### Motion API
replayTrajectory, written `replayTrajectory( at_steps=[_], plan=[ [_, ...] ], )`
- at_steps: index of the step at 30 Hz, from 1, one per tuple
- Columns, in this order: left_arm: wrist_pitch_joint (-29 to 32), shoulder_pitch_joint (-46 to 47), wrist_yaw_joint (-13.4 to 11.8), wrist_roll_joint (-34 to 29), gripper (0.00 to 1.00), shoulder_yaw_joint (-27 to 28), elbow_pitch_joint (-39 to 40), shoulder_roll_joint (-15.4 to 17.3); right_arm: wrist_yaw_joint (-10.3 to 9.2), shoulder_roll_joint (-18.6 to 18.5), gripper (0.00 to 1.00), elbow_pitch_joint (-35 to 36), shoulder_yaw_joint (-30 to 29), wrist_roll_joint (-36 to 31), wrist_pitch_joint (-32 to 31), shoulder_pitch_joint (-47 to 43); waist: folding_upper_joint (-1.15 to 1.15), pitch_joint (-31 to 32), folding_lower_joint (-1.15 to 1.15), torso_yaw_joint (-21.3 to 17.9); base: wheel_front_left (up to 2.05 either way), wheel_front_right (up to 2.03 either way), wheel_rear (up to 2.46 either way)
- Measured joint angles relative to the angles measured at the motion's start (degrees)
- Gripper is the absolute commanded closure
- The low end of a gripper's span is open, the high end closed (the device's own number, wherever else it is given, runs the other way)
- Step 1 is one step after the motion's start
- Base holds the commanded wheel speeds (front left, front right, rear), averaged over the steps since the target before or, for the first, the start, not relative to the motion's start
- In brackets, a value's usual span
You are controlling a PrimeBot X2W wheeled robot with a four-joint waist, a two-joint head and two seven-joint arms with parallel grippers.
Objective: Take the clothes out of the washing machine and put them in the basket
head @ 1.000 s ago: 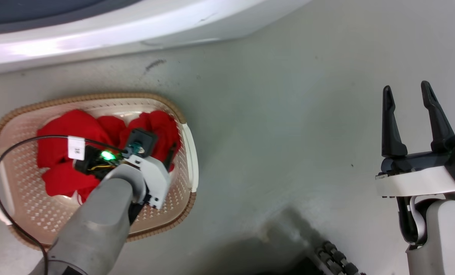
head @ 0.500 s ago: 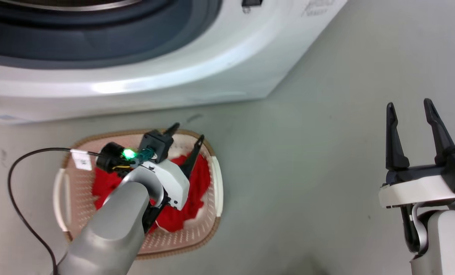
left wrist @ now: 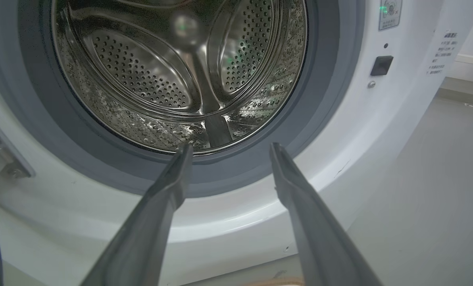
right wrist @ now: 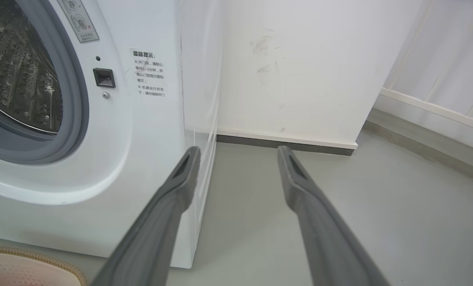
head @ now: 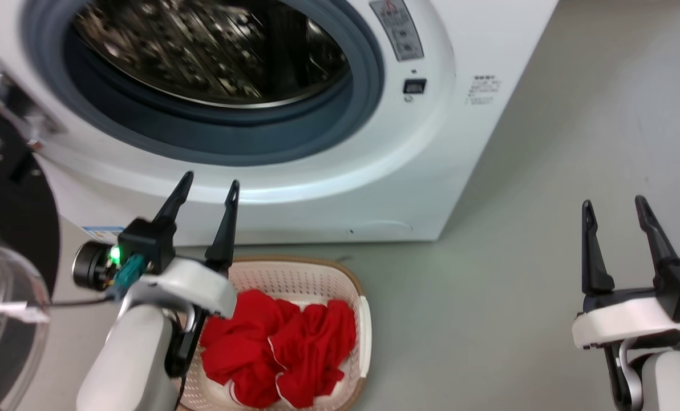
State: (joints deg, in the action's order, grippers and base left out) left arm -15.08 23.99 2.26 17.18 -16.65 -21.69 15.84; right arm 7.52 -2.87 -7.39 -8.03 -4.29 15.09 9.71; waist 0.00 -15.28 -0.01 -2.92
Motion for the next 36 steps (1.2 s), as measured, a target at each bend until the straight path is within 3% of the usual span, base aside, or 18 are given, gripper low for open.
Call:
replayTrajectory(
  at_steps=[9,17,27,36],
  plan=[
    [0.01,-11.86,-0.75,-4.38,0.00,8.59,10.44,-2.99,0.00,-0.01,0.00,0.60,0.25,0.23,0.00,-3.90,0.00,6.76,0.00,3.16,0.00,0.00,0.00],
    [0.01,-21.81,-1.83,-8.54,0.00,13.97,15.48,-7.25,-0.01,-0.01,0.00,1.46,2.16,1.43,0.00,-8.39,0.00,11.53,0.00,3.65,0.00,0.00,0.00],
    [0.01,-28.92,-1.27,-12.62,0.00,16.64,18.17,-10.56,-0.01,-0.01,0.00,2.57,2.89,2.96,0.00,-12.78,0.00,15.21,0.01,2.63,0.00,0.00,0.00],
    [0.01,-30.97,-1.41,-14.51,0.00,17.38,19.29,-11.43,-0.01,-0.01,0.00,3.20,2.86,3.92,0.00,-13.79,0.00,16.51,0.01,1.57,0.00,0.00,0.00]
  ],
)
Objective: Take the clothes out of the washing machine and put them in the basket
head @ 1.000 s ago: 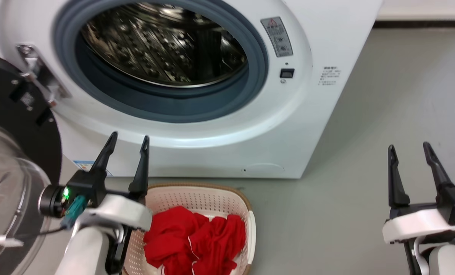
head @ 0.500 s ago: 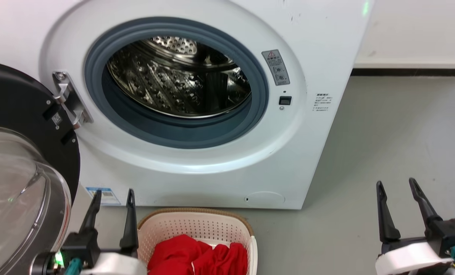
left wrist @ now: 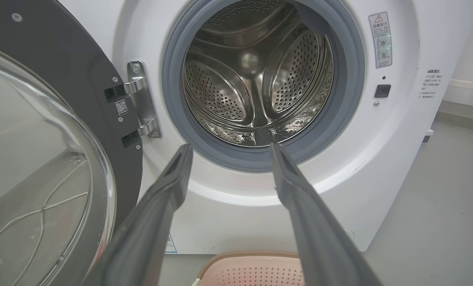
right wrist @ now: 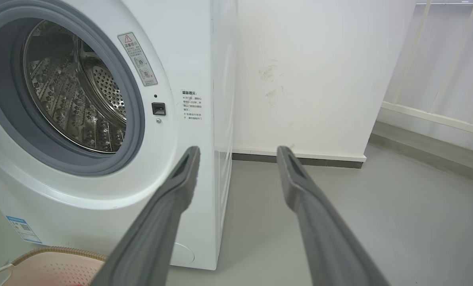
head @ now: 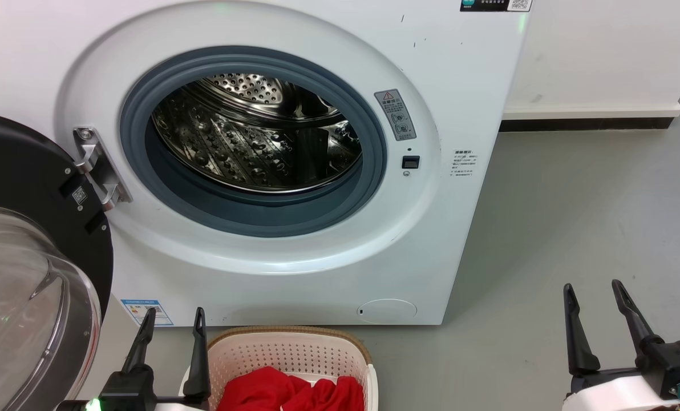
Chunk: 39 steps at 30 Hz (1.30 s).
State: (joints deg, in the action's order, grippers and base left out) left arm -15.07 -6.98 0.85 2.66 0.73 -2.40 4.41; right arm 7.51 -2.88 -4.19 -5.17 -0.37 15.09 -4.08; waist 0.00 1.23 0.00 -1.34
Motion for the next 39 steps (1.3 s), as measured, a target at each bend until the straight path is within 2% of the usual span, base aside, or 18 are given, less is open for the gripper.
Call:
replayTrajectory(
  at_steps=[22,23,29,39],
  plan=[
    [0.00,0.20,0.40,-0.98,0.00,1.27,-0.45,-0.93,0.00,0.00,0.00,0.00,0.46,-0.03,0.00,-0.01,0.00,-0.17,0.01,-0.01,0.00,0.00,0.00],
    [0.00,0.18,0.18,-0.97,1.00,1.33,-0.45,-0.96,0.01,0.01,1.00,-0.08,0.46,-0.03,0.00,-0.02,0.00,-0.17,0.01,-0.01,0.00,0.00,0.00],
    [0.86,-0.77,0.16,0.01,1.00,1.37,-3.78,-1.41,0.01,0.24,1.00,-3.30,0.42,1.05,-0.67,-0.72,0.00,-0.18,0.01,0.00,0.00,0.00,0.00],
    [3.64,0.48,0.89,11.88,1.00,1.99,-5.01,-1.41,0.01,0.24,1.00,-4.15,0.16,13.11,-3.57,-0.44,0.00,-0.28,0.01,0.10,0.00,0.00,0.00]
  ],
)
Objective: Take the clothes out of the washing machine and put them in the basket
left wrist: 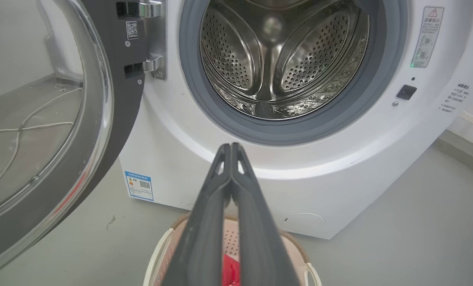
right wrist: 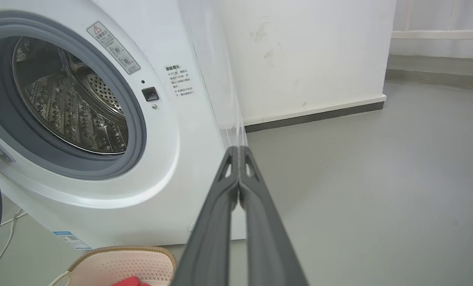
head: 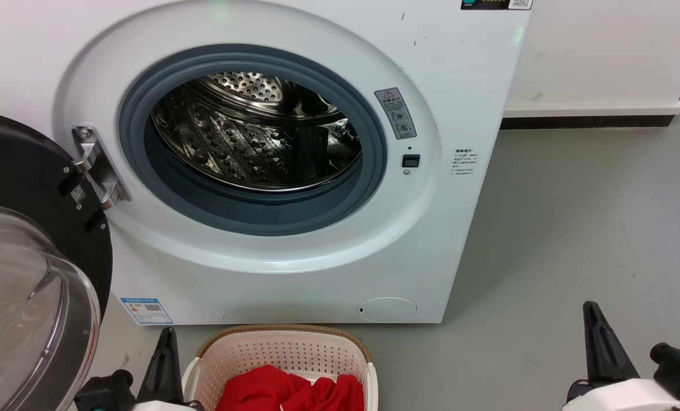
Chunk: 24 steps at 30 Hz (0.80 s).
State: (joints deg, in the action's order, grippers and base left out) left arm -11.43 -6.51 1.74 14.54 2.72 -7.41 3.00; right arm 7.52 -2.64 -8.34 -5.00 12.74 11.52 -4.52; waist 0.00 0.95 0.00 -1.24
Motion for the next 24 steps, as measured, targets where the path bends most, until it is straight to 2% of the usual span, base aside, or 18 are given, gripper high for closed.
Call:
replayTrajectory(
  at_steps=[24],
  plan=[
    [5.44,3.57,1.78,24.03,1.00,1.08,-1.90,-0.03,-0.01,0.00,1.00,-1.57,-0.31,24.58,-5.41,3.36,0.00,-0.24,0.00,0.26,0.00,0.00,0.00]
  ],
)
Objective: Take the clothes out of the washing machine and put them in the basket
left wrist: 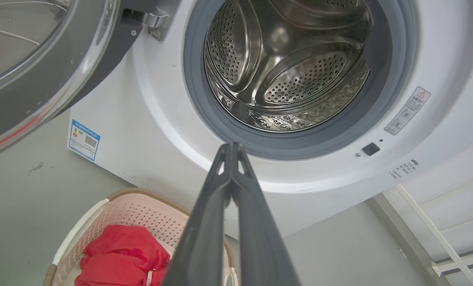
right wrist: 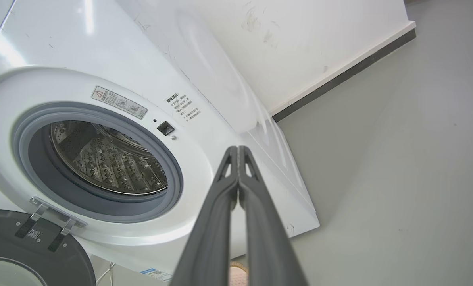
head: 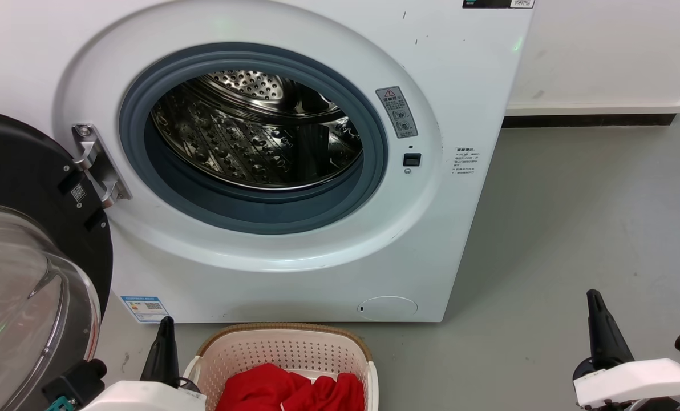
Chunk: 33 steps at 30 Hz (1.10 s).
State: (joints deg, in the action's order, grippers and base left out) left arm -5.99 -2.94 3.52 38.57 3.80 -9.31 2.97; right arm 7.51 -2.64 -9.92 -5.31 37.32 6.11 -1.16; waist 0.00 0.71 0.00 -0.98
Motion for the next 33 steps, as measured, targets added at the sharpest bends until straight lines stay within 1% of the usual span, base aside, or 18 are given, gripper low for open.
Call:
replayTrajectory(
  at_steps=[17,33],
  plan=[
    [3.16,2.22,1.00,13.60,1.00,0.59,-1.22,-0.01,-0.01,-0.01,1.00,-1.14,-0.31,13.92,-3.20,1.33,0.00,-0.17,0.00,0.18,0.00,0.00,0.00],
    [5.70,4.07,1.63,24.47,1.00,1.18,-2.20,-0.02,-0.01,-0.02,1.00,-1.88,-0.57,25.03,-5.76,3.09,0.00,-0.32,0.00,0.35,0.00,0.00,0.00]
  ],
)
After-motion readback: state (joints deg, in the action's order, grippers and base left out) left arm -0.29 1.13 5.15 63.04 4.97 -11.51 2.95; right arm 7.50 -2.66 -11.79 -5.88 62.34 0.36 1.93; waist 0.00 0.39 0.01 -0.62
